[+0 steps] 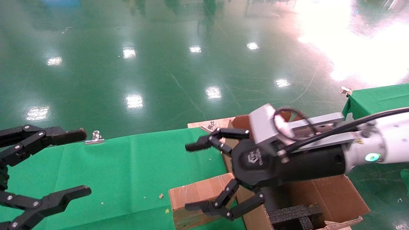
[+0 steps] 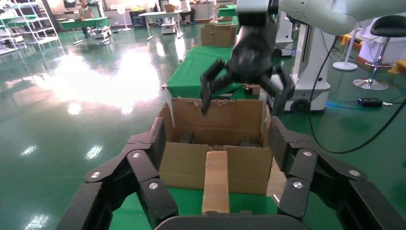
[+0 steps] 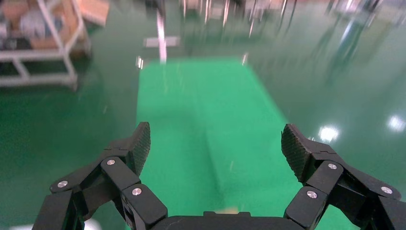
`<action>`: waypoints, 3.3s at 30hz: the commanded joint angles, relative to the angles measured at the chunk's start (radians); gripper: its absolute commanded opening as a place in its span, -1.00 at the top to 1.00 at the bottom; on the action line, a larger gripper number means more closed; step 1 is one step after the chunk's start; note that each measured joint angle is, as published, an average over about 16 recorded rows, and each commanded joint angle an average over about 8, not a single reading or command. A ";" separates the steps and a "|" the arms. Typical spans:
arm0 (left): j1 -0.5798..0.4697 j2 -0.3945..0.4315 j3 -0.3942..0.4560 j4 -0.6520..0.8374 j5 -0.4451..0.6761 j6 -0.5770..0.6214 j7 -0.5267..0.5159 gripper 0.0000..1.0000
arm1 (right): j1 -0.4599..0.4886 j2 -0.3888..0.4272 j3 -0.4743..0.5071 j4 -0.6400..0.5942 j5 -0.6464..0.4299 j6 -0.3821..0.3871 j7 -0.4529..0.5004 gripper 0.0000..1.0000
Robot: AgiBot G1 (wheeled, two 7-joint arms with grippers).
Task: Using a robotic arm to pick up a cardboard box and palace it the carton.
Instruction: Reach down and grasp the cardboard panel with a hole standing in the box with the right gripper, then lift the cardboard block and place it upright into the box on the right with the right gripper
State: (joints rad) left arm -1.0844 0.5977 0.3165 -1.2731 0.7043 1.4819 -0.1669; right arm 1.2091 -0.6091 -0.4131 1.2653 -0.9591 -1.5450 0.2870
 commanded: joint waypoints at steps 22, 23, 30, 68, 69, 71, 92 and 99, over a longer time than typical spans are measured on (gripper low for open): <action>0.000 0.000 0.001 0.000 -0.001 0.000 0.000 1.00 | 0.389 -0.227 -0.507 -0.285 -0.381 -0.044 -0.153 -1.00; 0.000 0.000 0.001 0.000 -0.001 0.000 0.000 1.00 | 0.402 -0.239 -0.529 -0.302 -0.388 -0.043 -0.166 -1.00; 0.000 0.000 0.001 0.000 -0.001 0.000 0.001 1.00 | 0.482 -0.314 -0.660 -0.398 -0.424 -0.041 -0.259 -1.00; 0.000 -0.001 0.001 0.000 -0.001 -0.001 0.001 -1.00 | 0.540 -0.379 -0.759 -0.470 -0.445 -0.034 -0.350 1.00; 0.000 -0.001 0.001 0.000 -0.001 -0.001 0.001 -1.00 | 0.540 -0.379 -0.759 -0.470 -0.445 -0.034 -0.350 1.00; 0.000 -0.001 0.001 0.000 -0.001 -0.001 0.001 -1.00 | 0.540 -0.378 -0.758 -0.469 -0.445 -0.034 -0.349 1.00; 0.000 -0.001 0.001 0.001 -0.001 -0.001 0.001 -1.00 | 0.560 -0.352 -0.754 -0.472 -0.388 -0.034 -0.323 1.00; 0.000 -0.001 0.002 0.001 -0.001 -0.001 0.001 -1.00 | 0.662 -0.288 -0.759 -0.451 -0.279 -0.044 -0.271 1.00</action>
State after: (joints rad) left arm -1.0848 0.5972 0.3180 -1.2723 0.7030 1.4813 -0.1659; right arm 1.8766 -0.8970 -1.1794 0.8146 -1.2390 -1.5891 0.0119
